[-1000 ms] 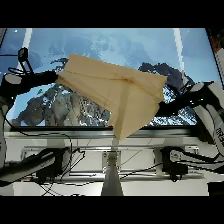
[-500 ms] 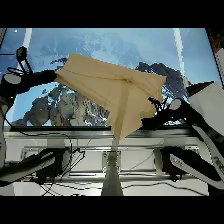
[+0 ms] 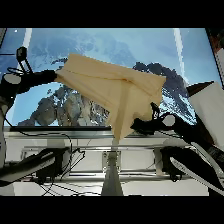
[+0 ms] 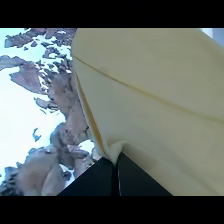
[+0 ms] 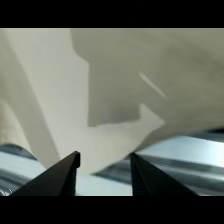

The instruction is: Fold the clothes and pants, and hang the long-sleeved shirts on hangers.

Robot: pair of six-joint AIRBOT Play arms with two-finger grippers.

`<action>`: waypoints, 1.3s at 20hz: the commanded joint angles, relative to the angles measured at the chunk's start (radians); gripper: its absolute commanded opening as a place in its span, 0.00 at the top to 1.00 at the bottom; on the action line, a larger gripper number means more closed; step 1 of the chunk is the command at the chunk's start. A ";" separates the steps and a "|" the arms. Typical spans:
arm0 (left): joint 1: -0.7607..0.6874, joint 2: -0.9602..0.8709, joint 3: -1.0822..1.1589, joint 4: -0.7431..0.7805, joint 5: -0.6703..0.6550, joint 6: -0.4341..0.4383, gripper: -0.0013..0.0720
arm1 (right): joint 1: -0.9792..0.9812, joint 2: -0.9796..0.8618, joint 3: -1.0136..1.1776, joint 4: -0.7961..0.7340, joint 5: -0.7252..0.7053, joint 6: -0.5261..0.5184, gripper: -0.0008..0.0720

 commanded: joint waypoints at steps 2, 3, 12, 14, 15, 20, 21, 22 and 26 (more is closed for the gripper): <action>0.001 0.000 0.001 0.000 -0.003 0.001 0.97 | 0.019 -0.024 -0.004 0.031 -0.118 0.024 0.76; 0.001 0.000 0.001 0.000 -0.004 0.001 0.97 | 0.019 -0.024 0.003 0.031 -0.118 -0.007 0.84; 0.001 0.079 -0.003 0.099 -0.189 -0.021 0.97 | 0.017 0.127 0.251 -0.448 0.026 0.106 0.98; 0.001 0.150 -0.019 0.170 -0.217 -0.095 0.97 | 0.017 0.166 0.297 -0.567 0.073 0.169 0.98; 0.001 0.192 -0.037 0.203 -0.227 -0.140 0.97 | 0.017 0.181 0.314 -0.586 0.092 0.168 0.98; 0.001 0.383 -0.186 0.263 -0.255 -0.258 0.97 | 0.017 0.206 0.373 -0.634 0.047 0.168 0.97; 0.001 0.400 -0.208 0.263 -0.243 -0.258 0.97 | 0.017 0.206 0.376 -0.656 0.000 0.168 0.98; 0.000 0.400 -0.219 0.254 -0.226 -0.264 0.97 | 0.014 0.203 0.376 -0.685 -0.064 0.169 0.98; -0.036 0.352 -0.222 0.112 -0.058 -0.269 0.97 | -0.130 0.127 0.378 -0.682 -0.231 0.188 0.98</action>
